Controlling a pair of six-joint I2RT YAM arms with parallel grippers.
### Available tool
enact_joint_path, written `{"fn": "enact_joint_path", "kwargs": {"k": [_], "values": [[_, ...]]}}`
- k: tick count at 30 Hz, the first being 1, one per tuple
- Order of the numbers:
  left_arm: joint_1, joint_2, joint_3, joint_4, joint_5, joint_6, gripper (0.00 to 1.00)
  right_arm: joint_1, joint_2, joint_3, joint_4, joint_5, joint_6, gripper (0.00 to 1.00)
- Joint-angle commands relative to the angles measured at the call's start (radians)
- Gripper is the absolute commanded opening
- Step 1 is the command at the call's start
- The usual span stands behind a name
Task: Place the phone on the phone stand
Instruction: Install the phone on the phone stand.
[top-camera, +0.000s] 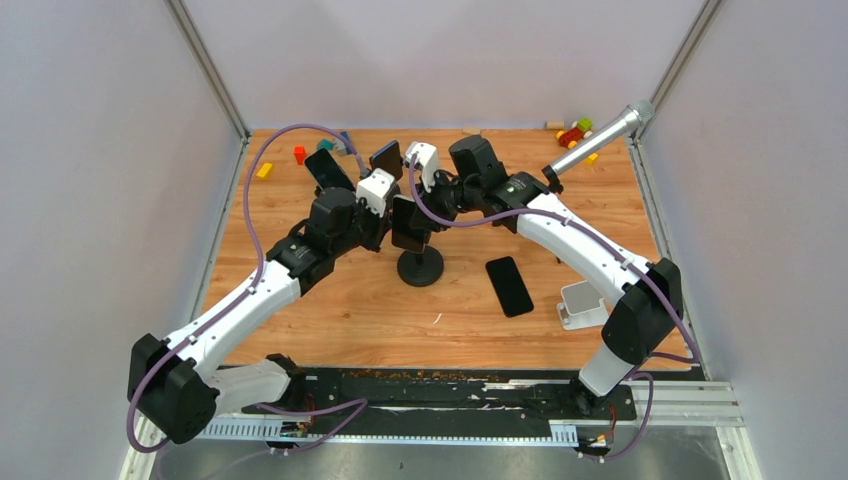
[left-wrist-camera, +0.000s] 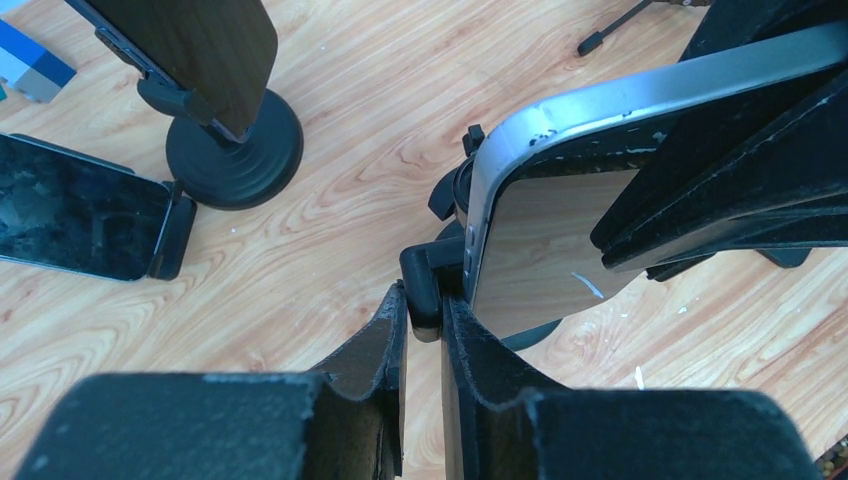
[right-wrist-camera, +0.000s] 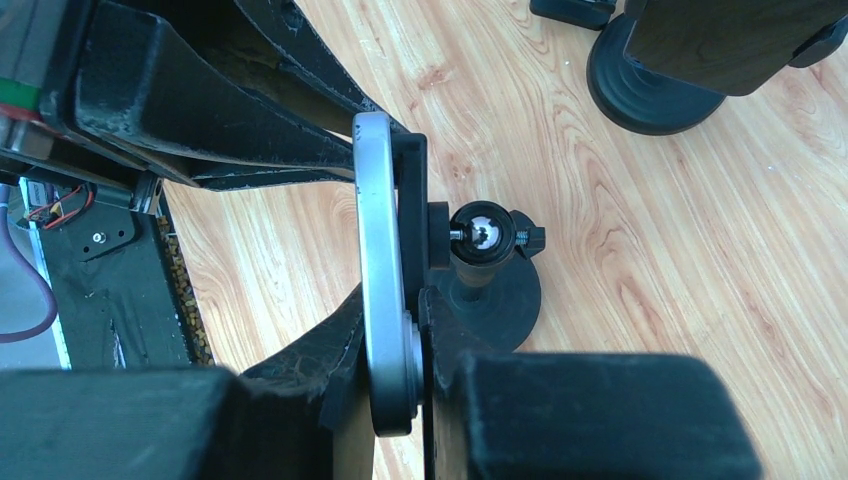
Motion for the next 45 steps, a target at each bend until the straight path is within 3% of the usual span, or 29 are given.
{"fn": "enact_joint_path", "kwargs": {"k": [1, 15, 29, 37, 45], "values": [[-0.035, -0.028, 0.033, -0.055, 0.065, -0.025, 0.00, -0.072, 0.108, -0.044, -0.103, 0.444, -0.084, 0.00], [-0.062, -0.025, 0.017, -0.026, 0.071, -0.043, 0.00, -0.092, 0.116, -0.021, -0.111, 0.519, -0.052, 0.00], [-0.065, -0.003, 0.015, 0.000, 0.086, -0.043, 0.00, -0.052, 0.092, -0.034, -0.073, 0.470, 0.080, 0.04], [-0.065, 0.001, 0.010, 0.011, 0.113, -0.046, 0.00, 0.004, 0.097, -0.038, -0.064, 0.580, 0.088, 0.06], [-0.065, -0.013, -0.008, 0.037, 0.189, -0.051, 0.00, 0.008, 0.089, -0.054, -0.051, 0.640, 0.091, 0.00]]}}
